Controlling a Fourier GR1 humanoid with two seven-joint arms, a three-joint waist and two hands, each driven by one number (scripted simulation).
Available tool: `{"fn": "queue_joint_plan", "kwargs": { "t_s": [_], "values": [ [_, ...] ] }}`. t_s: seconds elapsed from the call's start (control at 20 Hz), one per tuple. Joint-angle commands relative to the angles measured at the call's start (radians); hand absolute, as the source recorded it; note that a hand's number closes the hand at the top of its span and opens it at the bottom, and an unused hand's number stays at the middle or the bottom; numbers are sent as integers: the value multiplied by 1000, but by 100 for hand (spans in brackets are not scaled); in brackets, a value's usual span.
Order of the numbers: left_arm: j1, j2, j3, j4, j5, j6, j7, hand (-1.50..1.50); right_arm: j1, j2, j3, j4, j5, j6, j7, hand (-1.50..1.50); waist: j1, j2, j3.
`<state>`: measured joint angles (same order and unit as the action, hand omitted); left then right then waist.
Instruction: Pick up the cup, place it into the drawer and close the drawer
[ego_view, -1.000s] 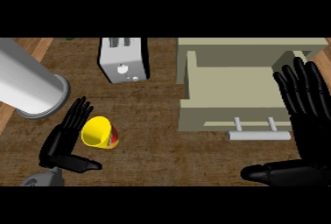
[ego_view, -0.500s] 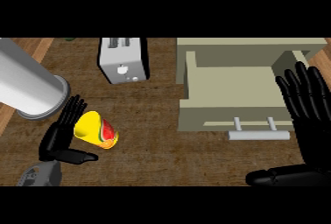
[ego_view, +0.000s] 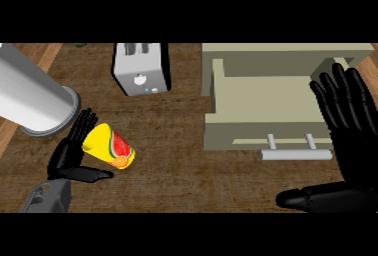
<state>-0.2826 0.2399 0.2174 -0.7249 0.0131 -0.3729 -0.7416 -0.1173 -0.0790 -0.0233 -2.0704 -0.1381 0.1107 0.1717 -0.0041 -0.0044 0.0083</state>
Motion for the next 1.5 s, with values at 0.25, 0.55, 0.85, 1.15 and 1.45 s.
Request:
{"fn": "queue_joint_plan", "kwargs": {
  "t_s": [0.25,0.55,0.85,1.15,1.45],
  "values": [
    [-83,-39,-22,201,-28,-28,-98,-150,39,17,19,-59,5,-9,9,-150,-13,8,-10],
    [-100,-19,-7,265,0,-96,-122,-150,2,16,24,-15,21,-16,23,-150,-9,9,-10],
    [-131,-27,-3,277,26,-111,-75,-150,50,-7,-14,-74,-30,13,26,-150,-11,7,-9],
    [-121,-66,-30,296,42,-207,-103,-150,8,3,-8,-20,-12,5,2,-150,-13,9,-10],
    [-85,-54,-42,281,64,-285,-149,150,50,6,12,-93,-22,5,41,-150,-15,6,-10]
  ]
}}
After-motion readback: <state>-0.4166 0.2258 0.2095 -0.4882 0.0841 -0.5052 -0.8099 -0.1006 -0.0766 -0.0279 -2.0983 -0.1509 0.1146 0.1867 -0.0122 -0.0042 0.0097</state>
